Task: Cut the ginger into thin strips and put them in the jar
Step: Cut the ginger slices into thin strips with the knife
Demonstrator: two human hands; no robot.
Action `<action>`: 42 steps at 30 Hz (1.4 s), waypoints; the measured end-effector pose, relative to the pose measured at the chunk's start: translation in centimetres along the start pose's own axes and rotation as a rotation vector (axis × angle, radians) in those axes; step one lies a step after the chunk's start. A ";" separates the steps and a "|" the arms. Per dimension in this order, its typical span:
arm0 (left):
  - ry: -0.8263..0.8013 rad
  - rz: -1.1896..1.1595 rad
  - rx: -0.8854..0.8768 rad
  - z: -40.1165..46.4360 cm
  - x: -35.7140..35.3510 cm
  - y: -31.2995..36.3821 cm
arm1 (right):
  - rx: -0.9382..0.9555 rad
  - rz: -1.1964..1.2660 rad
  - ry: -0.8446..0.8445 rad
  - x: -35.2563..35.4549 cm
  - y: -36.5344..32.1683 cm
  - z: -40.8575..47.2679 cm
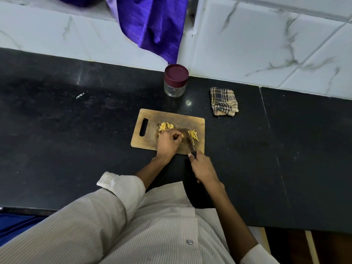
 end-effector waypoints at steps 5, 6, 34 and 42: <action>0.008 0.004 -0.002 -0.1 0.0 0.4 | 0.030 -0.008 0.015 -0.1 -0.9 0.0; 0.013 0.008 -0.003 -0.1 0.1 0.4 | 0.039 -0.019 0.020 -0.3 -1.1 0.0; 0.004 0.021 -0.006 0.5 -0.1 0.1 | -0.049 -0.140 0.041 -1.1 -2.9 0.9; 0.011 0.010 -0.015 0.2 -0.1 0.3 | -0.064 -0.148 0.022 -1.2 -2.8 0.2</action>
Point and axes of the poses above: each hand's wrist, its own z-axis towards the middle knuckle, its own x-axis out of the back of the hand, y = z × x, the point moved 2 cm from there along z, towards the middle knuckle
